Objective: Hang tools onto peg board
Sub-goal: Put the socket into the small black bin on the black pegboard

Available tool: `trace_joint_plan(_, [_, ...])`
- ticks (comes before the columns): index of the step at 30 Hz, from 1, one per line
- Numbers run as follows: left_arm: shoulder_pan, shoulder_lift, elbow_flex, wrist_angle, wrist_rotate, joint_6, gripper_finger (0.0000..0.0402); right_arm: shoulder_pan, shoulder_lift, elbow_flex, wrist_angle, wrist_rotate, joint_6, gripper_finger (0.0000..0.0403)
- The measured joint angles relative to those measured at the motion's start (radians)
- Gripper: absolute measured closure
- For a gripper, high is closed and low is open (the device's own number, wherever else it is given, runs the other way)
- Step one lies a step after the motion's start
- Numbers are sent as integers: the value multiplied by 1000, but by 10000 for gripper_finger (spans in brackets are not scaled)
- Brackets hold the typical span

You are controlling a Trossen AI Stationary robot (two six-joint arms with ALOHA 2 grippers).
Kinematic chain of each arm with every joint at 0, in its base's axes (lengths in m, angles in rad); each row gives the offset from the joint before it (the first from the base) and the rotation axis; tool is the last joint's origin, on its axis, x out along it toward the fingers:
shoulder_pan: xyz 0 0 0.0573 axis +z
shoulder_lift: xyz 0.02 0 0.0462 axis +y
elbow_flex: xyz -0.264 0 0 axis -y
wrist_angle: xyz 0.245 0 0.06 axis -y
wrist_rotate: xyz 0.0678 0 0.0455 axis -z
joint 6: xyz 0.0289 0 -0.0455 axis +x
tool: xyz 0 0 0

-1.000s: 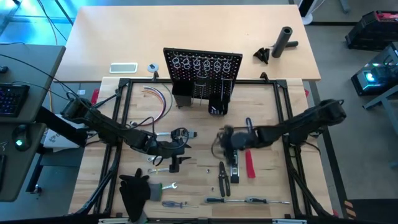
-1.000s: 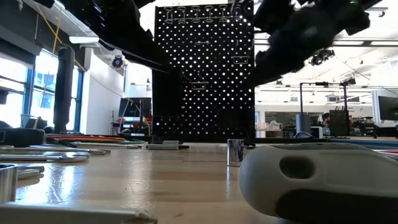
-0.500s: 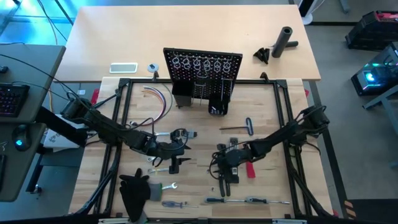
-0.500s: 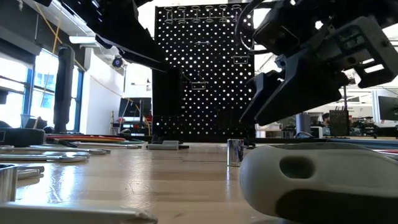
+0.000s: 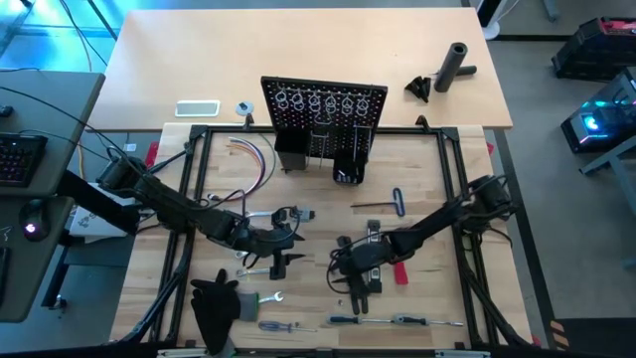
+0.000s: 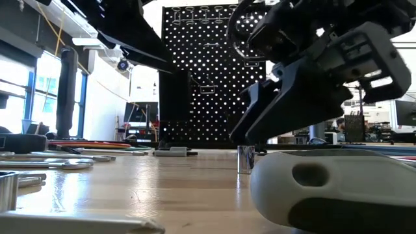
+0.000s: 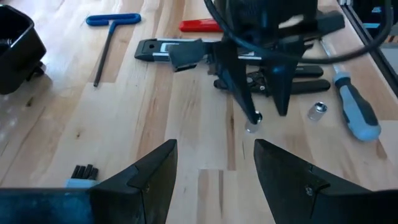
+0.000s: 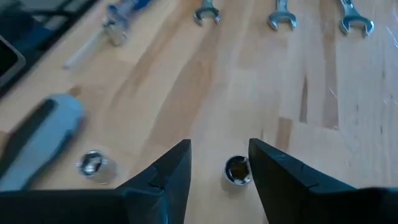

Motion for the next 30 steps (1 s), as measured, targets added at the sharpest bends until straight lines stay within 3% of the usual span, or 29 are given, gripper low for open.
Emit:
trace_joint_plan(17, [-43, 0, 0, -7, -40, -39, 195, 0, 17, 19, -82, 9, -27, 278])
trace_joint_plan(30, [-43, 0, 0, -11, -40, -40, 195, 0, -24, 19, -127, -20, -90, 196])
